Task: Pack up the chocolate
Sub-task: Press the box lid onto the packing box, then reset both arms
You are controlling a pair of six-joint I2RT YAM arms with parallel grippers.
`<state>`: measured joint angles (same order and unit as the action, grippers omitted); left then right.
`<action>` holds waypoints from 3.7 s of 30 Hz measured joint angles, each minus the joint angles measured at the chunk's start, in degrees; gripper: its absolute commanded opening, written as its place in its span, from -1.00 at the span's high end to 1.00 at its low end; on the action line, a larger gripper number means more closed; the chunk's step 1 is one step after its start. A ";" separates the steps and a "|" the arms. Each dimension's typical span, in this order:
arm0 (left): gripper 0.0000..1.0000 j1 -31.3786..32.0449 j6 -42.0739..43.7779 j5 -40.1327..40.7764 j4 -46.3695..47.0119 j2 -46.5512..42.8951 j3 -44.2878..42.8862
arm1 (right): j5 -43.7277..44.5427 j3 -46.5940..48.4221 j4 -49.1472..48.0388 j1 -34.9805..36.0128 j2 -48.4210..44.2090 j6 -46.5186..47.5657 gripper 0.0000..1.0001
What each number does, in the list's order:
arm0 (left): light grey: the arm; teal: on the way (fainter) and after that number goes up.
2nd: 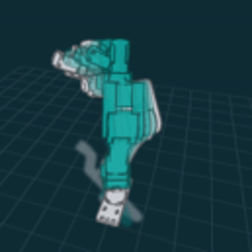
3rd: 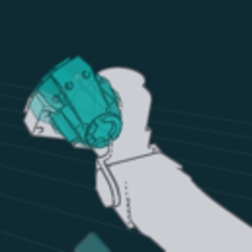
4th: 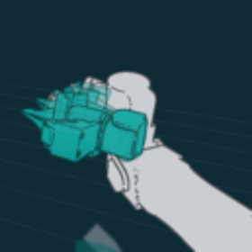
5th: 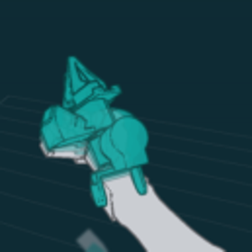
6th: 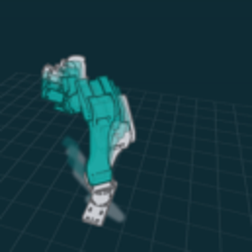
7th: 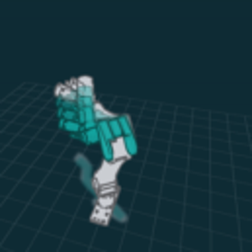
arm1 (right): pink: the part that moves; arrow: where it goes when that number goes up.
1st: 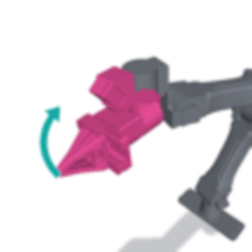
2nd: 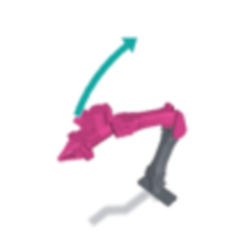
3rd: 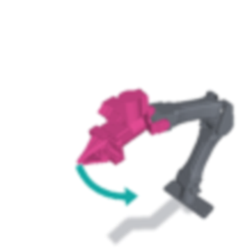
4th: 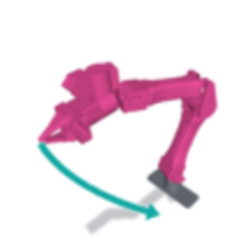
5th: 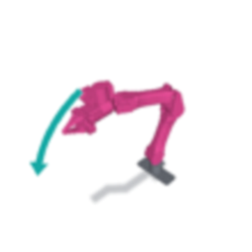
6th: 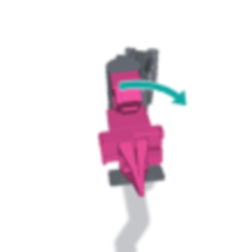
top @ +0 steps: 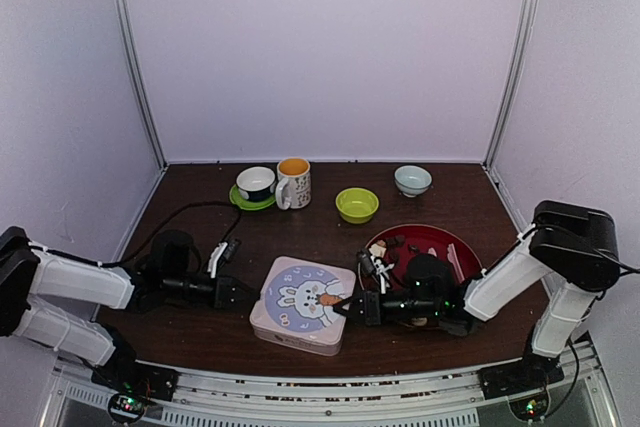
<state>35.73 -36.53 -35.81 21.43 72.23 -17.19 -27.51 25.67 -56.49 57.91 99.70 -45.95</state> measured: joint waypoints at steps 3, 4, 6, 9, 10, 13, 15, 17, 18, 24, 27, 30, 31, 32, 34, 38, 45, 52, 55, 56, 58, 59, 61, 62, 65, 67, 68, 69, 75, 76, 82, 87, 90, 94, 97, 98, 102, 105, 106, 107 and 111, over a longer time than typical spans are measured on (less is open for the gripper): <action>1.00 -0.07 -0.79 -0.85 5.44 2.99 1.81 | -0.15 -1.14 2.56 1.16 -4.09 1.27 1.00; 1.00 -0.17 -0.96 -1.11 8.17 4.83 1.84 | -0.26 -0.87 4.20 2.21 -5.70 2.23 1.00; 1.00 -0.22 -1.57 -1.57 12.98 7.96 1.81 | -0.72 -0.26 6.14 3.98 -7.43 3.74 1.00; 1.00 -0.07 -2.73 -1.70 16.02 7.56 3.23 | -1.22 0.26 7.56 5.77 -7.43 5.27 1.00; 1.00 -0.04 -2.89 -1.68 15.39 6.32 3.87 | -1.25 0.26 7.85 5.92 -6.84 5.46 1.00; 1.00 0.28 -2.95 -0.96 8.35 0.31 4.94 | -2.01 0.31 4.98 5.64 -1.55 5.20 1.00; 1.00 0.76 -2.67 -0.42 3.61 -3.85 4.74 | -3.08 0.94 1.20 5.07 0.72 4.57 1.00; 1.00 1.38 -2.29 0.07 -0.76 -7.74 4.31 | -3.39 0.83 0.81 4.83 0.63 4.68 1.00; 1.00 1.68 -2.05 0.33 -3.04 -9.55 3.96 | -3.37 0.55 1.27 4.81 0.09 4.98 1.00; 0.88 2.58 0.52 3.89 -15.80 -17.16 -0.11 | 0.02 -3.50 11.74 4.85 -10.93 9.16 1.00; 0.71 2.62 2.99 8.31 -23.06 -21.51 -3.45 | 4.57 -3.39 18.95 4.83 -17.90 12.39 1.00; 0.42 2.64 5.73 13.11 -28.33 -24.74 -7.48 | 10.69 -1.27 28.50 4.63 -24.35 16.15 1.00; 0.29 2.62 6.45 14.43 -29.44 -25.16 -8.59 | 12.61 -0.44 30.93 4.33 -25.94 17.42 1.00; 0.11 2.64 7.08 16.50 -30.58 -25.38 -9.75 | 14.60 0.61 33.83 3.78 -27.76 18.64 1.00; -0.36 2.64 8.20 20.00 -32.52 -24.96 -11.54 | 17.99 2.19 37.90 2.08 -31.01 20.74 0.83; -0.96 2.62 9.11 27.45 -35.69 -22.73 -14.29 | 25.31 4.17 44.02 -4.48 -37.09 24.00 -0.29; -0.96 -3.50 9.79 40.81 -39.52 -20.50 -20.24 | 41.59 5.92 52.13 -13.64 -42.49 29.29 -1.00; -0.96 -13.86 10.84 49.20 -36.44 -20.63 -18.82 | 52.15 6.12 51.98 -25.64 -45.51 32.41 -1.00; -0.95 -16.33 13.99 54.45 -34.51 -20.55 -17.77 | 54.25 5.51 48.48 -30.38 -45.59 34.75 -1.00; -0.96 -16.76 15.08 56.28 -33.83 -20.39 -17.62 | 54.69 4.76 46.45 -31.85 -45.62 36.02 -1.00; -0.96 -17.97 17.55 60.19 -30.67 -19.87 -17.05 | 54.99 2.62 42.27 -34.03 -45.59 38.75 -1.00; -0.96 -18.67 18.60 61.83 -29.05 -19.56 -16.68 | 54.95 1.03 39.60 -35.12 -45.55 40.46 -1.00; -0.96 -19.89 21.51 65.48 -24.04 -18.58 -15.26 | 54.64 -2.03 34.99 -37.05 -44.85 43.89 -1.00; -0.95 -20.41 23.39 66.97 -20.41 -17.90 -13.99 | 54.47 -2.97 33.57 -37.75 -44.22 45.03 -1.00; -0.95 -22.10 29.57 68.57 -10.12 -13.88 -9.77 | 51.89 -4.61 30.38 -40.61 -41.86 47.32 -1.00; -0.95 -23.80 32.44 68.32 -6.34 -10.10 -8.90 | 48.52 -5.81 27.15 -44.30 -40.41 47.54 -1.00; -0.95 -24.81 33.27 68.00 -4.57 -8.20 -8.90 | 46.95 -6.67 25.03 -46.25 -39.58 47.50 -1.00; -0.95 -25.94 33.92 67.43 -2.69 -6.47 -8.90 | 45.44 -7.85 22.14 -48.17 -38.42 47.34 -1.00; -0.95 -30.53 36.89 60.81 10.49 1.01 -8.41 | 34.21 -9.77 10.45 -54.23 -29.46 46.49 -1.00; -0.95 -30.77 37.33 60.22 11.52 2.01 -8.41 | 33.20 -9.62 7.82 -54.49 -27.47 46.25 -1.00; -0.96 -31.30 39.58 57.44 17.42 4.76 -7.41 | 31.30 -11.32 -0.02 -55.17 -21.90 45.24 -0.98; -0.96 -33.73 39.56 53.70 20.44 7.74 -7.13 | 30.47 -11.32 -2.58 -55.12 -21.86 45.48 -1.00; -0.95 -35.04 39.32 51.98 20.55 7.93 -7.19 | 30.10 -11.32 -3.54 -55.04 -21.86 45.64 -1.00; -0.96 -35.54 39.17 49.62 20.61 7.93 -7.30 | 30.08 -11.32 -3.72 -55.04 -21.86 45.59 -1.00; -0.96 -35.74 39.17 47.87 21.40 7.93 -7.15 | 30.08 -11.32 -3.74 -55.04 -21.86 45.59 -1.00; -0.96 -35.80 39.15 47.54 21.92 7.93 -6.93 | 30.08 -11.32 -3.74 -55.04 -21.86 45.59 -1.00; -0.96 -36.00 39.15 45.99 28.35 8.41 -2.69 | 30.08 -11.32 -3.78 -55.04 -21.86 45.59 -1.00; -0.96 -36.06 38.84 46.29 29.70 9.14 -1.62 | 30.08 -11.32 -3.76 -55.04 -21.86 45.62 -1.00; -0.96 -36.09 38.66 46.53 30.25 9.18 -1.53 | 30.08 -11.32 -3.78 -55.04 -21.86 45.62 -1.00; -0.96 -36.11 38.56 46.69 30.99 9.20 -1.44 | 30.08 -11.32 -3.76 -55.04 -21.86 45.62 -1.00; -0.96 -36.13 38.29 47.32 32.76 9.20 -1.44 | 30.08 -11.32 -3.76 -55.04 -21.84 45.62 -1.00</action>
<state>-0.40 1.76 11.51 54.19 81.43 -18.63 2.57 14.35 -60.25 2.87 77.87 -0.34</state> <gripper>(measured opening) 0.978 0.999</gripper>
